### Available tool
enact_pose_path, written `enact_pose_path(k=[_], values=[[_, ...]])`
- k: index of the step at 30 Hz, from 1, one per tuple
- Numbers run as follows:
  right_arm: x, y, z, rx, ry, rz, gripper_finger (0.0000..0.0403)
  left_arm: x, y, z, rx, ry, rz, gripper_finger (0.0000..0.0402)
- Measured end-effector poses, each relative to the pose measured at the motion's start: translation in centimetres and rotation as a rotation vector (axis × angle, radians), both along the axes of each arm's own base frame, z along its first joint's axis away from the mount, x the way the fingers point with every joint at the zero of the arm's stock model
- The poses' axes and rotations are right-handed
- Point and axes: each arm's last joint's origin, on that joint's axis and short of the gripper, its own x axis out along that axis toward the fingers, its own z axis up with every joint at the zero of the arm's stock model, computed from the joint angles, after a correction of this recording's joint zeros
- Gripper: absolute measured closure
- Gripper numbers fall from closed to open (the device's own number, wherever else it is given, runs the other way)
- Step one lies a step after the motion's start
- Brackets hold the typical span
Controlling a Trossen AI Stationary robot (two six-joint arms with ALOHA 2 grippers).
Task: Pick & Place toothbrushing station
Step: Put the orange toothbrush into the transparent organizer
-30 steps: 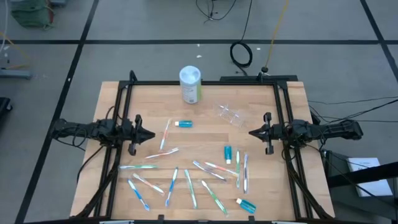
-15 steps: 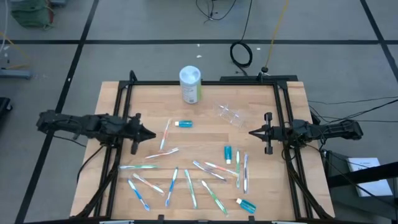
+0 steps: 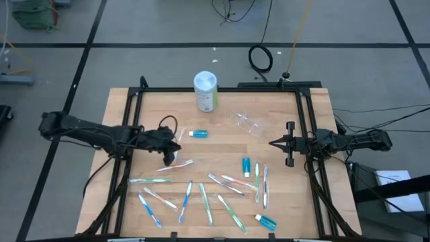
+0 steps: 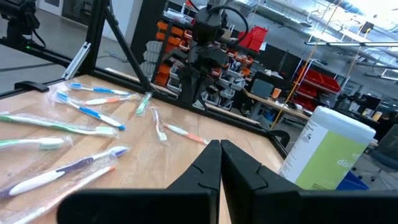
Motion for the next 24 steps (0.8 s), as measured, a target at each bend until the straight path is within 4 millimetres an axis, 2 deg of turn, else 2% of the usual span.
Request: enact_pose_path(k=[6,9,17,21,24], values=[[0.0,0.0,0.0,0.009,0.0,0.001,0.0401,1.7,-0.2,0.7,-0.037,-0.163,0.016,0.036],[0.0,0.0,0.0,0.029,0.001,0.002,0.0401,2.1,-0.3,0.8,0.012,-0.18,-0.017,0.036],[0.0,0.0,-0.1,0.089,0.012,0.006,0.0401,2.3,-0.1,-0.9,0.055,-0.053,-0.03,0.036],[0.0,0.0,-0.1,0.095,0.012,0.006,0.0401,2.1,0.5,-2.2,-0.052,0.051,0.118,0.036],[0.0,0.0,-0.1,0.09,0.011,0.006,0.0401,1.7,1.0,-3.1,-0.056,0.149,0.16,0.036]])
